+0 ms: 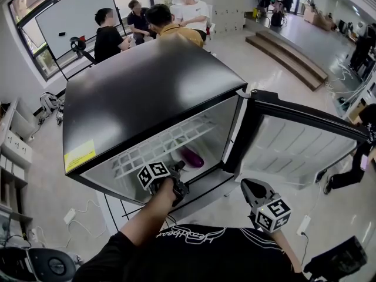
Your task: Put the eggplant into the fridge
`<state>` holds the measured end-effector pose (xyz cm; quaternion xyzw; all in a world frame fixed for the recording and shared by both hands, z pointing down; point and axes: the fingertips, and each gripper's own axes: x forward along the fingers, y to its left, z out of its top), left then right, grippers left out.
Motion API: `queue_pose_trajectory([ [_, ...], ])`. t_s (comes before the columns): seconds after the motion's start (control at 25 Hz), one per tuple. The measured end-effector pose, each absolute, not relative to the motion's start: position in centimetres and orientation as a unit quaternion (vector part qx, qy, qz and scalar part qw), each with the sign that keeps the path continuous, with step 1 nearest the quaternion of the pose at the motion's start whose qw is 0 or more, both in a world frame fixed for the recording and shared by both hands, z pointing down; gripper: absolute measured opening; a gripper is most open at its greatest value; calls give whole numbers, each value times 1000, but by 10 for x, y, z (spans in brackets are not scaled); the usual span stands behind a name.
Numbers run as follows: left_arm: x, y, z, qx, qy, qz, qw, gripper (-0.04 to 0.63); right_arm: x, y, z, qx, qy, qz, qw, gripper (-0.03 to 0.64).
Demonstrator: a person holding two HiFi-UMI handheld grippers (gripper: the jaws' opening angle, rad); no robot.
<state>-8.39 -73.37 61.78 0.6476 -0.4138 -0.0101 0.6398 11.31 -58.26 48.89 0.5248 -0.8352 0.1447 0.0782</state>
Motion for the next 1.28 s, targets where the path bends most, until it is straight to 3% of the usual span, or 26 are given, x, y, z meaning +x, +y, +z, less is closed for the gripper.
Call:
queue_pose_trajectory([
  [0.4,-55,-648,574,772,-354,35,526,135,117,-560,486,492,-853,164,62,8],
  [0.6,-12,-585,520,880,-244,44,406,132,114,-536,483,462,-871,159,52,8],
  [0.64,-6,-572,508,896,-226,40,381,113,113,-531,482,455,-875,158,51,8],
  [0.72,6,-545,486,919,-193,30,342,9,108,-517,478,442,-882,155,49,8],
  [0.96,23,-467,461,957,-143,33,250,8,92,-455,483,382,-910,154,51,8],
  [1.28,34,-381,469,964,-150,49,214,8,85,-376,506,328,-929,151,76,8],
])
